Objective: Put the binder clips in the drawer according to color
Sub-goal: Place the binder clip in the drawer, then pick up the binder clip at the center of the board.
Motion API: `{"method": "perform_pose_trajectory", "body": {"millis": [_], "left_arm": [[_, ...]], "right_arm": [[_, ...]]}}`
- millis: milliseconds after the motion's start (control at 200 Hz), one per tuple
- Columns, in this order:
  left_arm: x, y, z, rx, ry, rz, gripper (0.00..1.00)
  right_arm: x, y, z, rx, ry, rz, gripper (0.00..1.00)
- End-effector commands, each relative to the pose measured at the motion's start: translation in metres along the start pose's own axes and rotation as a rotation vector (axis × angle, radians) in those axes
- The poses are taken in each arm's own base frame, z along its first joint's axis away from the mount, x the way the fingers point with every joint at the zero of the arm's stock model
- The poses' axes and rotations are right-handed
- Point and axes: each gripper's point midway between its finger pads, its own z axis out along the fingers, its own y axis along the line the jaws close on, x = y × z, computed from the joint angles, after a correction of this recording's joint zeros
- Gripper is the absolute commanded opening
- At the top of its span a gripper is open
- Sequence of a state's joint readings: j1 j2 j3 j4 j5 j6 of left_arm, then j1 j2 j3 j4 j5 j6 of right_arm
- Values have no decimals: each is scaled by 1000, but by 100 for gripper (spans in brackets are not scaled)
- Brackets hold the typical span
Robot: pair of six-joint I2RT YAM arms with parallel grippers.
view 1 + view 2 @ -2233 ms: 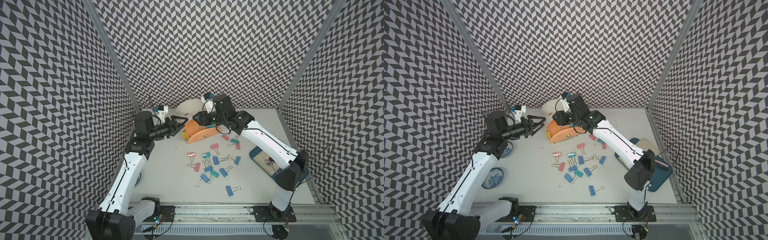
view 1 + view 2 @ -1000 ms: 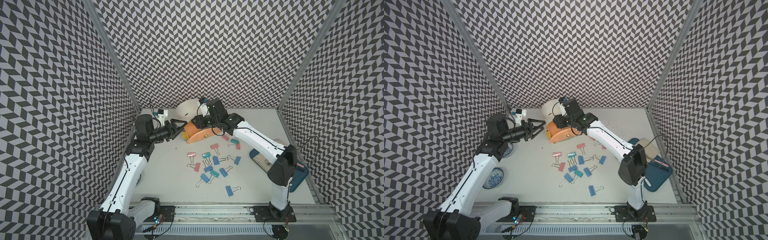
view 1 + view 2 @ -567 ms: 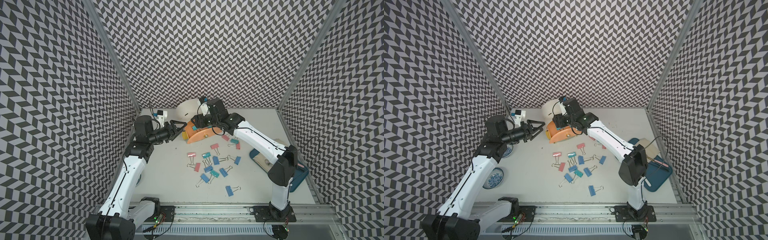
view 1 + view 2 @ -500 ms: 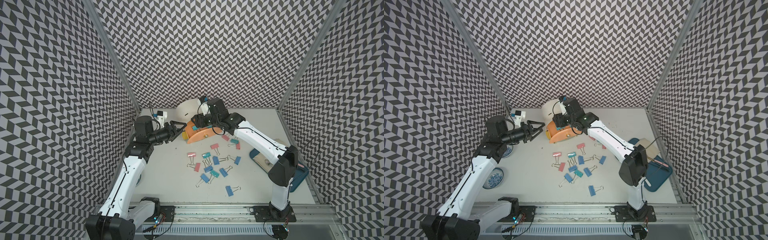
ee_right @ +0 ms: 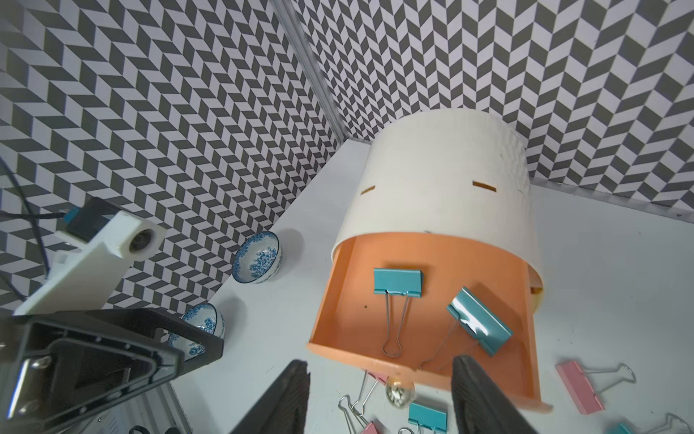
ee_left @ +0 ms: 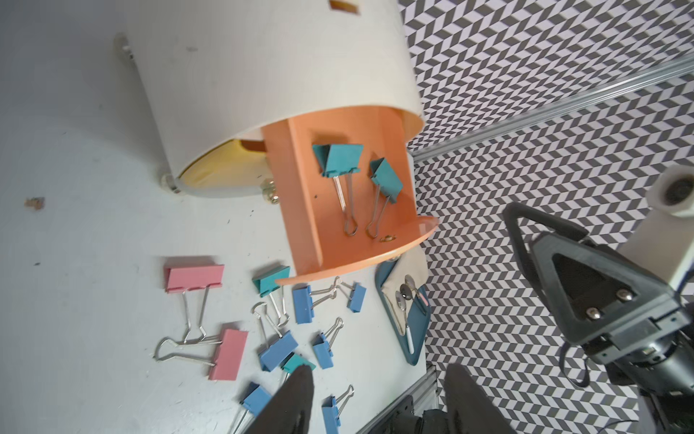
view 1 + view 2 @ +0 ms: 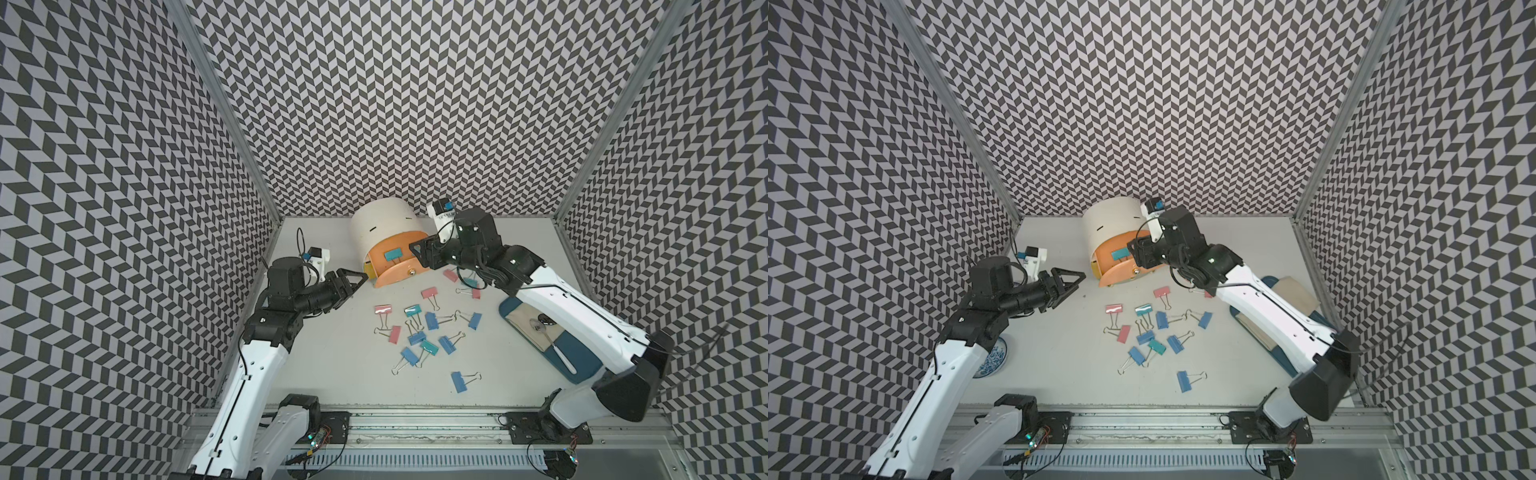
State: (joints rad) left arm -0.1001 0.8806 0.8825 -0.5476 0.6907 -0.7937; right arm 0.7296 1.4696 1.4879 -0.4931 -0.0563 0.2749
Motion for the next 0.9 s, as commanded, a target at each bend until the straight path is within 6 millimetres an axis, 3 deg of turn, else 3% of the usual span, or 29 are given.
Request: {"method": "perform_pose_trajectory", "body": {"millis": [0,300,536,711,896], "left_arm": [[18,24,-3,-84,11,13,59],[86,69,7,-189,93,0,58],[124,84,7,-190,128,-34,57],[134,85,4,-190,141,-41,57],[132,76,2,-173,140,-32,57]], "right_arm": [[22,-6,-15,-5,-12,60,62],[146,-16,-26,3,188,224,58],[232,11,-15,-7,369,311,56],[268,18,-7,53,444,390,55],[290,2,-2,225,491,522,57]]}}
